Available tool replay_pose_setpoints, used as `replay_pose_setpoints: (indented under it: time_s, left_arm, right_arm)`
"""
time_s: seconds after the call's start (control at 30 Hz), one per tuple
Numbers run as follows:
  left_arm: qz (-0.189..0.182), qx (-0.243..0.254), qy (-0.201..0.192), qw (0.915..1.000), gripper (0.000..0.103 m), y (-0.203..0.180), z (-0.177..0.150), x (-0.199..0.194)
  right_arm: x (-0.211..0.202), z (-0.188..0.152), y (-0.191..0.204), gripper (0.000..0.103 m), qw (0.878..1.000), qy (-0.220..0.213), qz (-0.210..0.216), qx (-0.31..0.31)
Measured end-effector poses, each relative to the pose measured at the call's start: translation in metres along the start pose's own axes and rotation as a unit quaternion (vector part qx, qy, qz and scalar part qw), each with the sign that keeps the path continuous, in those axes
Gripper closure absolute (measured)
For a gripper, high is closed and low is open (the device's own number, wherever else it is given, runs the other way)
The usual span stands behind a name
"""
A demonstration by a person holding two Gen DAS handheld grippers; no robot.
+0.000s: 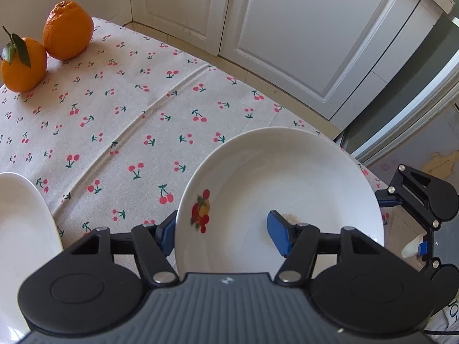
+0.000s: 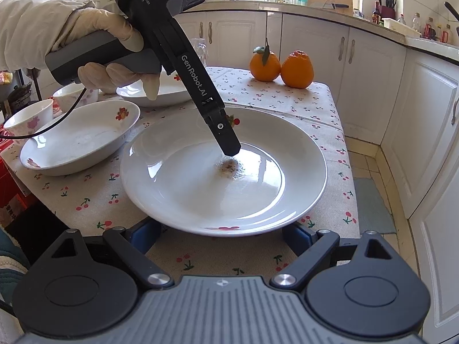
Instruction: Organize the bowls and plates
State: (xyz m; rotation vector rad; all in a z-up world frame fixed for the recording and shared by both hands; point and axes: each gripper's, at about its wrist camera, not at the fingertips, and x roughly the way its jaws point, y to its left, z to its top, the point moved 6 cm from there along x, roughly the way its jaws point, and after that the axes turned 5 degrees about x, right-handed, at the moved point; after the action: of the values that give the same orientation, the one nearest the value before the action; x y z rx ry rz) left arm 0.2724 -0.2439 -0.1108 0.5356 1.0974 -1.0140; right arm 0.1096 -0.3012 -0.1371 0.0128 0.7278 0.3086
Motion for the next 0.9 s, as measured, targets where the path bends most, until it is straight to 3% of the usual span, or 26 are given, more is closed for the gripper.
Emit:
replay_pose_setpoints:
  time_s: [0.9]
  left_arm:
    - [0.015,-0.02,-0.032,0.9992,0.04,0.06,0.063,0.023]
  right_arm:
    - [0.057,0.048,-0.057,0.009,1.0,0.007,-0.012,0.003]
